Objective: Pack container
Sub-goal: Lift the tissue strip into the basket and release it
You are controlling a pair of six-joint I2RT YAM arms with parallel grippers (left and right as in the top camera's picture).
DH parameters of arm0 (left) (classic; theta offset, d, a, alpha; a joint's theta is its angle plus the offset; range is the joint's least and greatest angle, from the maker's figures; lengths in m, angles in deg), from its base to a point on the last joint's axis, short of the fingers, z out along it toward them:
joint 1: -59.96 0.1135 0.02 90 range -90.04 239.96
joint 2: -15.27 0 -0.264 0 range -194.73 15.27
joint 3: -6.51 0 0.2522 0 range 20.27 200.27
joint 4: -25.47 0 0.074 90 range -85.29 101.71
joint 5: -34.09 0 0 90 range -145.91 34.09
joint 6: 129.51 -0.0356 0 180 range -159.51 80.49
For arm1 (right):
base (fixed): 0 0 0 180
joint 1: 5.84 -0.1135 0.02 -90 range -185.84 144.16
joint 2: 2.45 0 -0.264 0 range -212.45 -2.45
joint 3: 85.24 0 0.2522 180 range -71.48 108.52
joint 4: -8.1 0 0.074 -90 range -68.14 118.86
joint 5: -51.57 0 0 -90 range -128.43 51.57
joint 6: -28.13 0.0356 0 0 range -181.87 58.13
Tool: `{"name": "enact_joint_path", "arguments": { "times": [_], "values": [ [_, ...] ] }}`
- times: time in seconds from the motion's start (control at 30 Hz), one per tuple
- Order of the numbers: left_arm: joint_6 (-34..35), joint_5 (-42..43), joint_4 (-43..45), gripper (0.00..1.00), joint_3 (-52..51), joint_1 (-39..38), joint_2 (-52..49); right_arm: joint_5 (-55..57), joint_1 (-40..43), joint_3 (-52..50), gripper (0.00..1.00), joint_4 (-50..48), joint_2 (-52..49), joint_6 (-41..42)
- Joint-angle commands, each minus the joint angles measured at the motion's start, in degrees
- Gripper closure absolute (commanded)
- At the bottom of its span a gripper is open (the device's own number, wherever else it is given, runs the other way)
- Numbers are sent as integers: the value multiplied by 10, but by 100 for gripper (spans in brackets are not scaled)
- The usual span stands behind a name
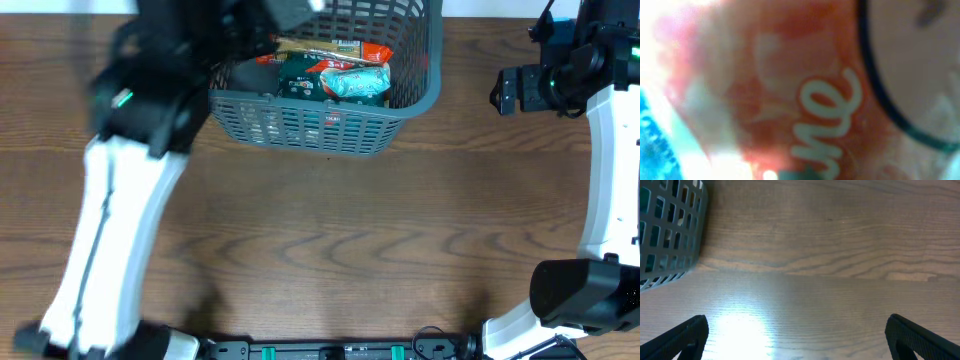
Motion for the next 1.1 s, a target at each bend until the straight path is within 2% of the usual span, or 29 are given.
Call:
{"name": "enact_joint_path", "arguments": {
  "times": [0.0,0.37,0.47,0.57,0.67,0.7,0.8,0.97,1.07],
  "values": [
    [-82,2,35,94,4,-7,-50,1,1,0,1,2,-2,-8],
    [-82,2,24,89,4,-32,-171,1,1,0,1,2,-2,-8],
    [-82,2,15,83,4,-37,-179,1,1,0,1,1,-2,-9],
    [-81,2,0,51,4,-39,-179,1,1,0,1,2,-2,-8],
    [-69,2,-10,6,4,-38,-179,1,1,0,1,1,-2,-8],
    [-67,2,-14,1,4,-39,-179,1,1,0,1,2,-2,-8],
    [-57,0,-31,1,4,-38,-179,1,1,0,1,1,-2,-8],
    [139,-66,-33,1,4,-38,-163,1,1,0,1,-13,-2,-8],
    [200,-70,-41,1,4,-34,-143,1,1,1,1,-34,-2,-8]
  ]
}}
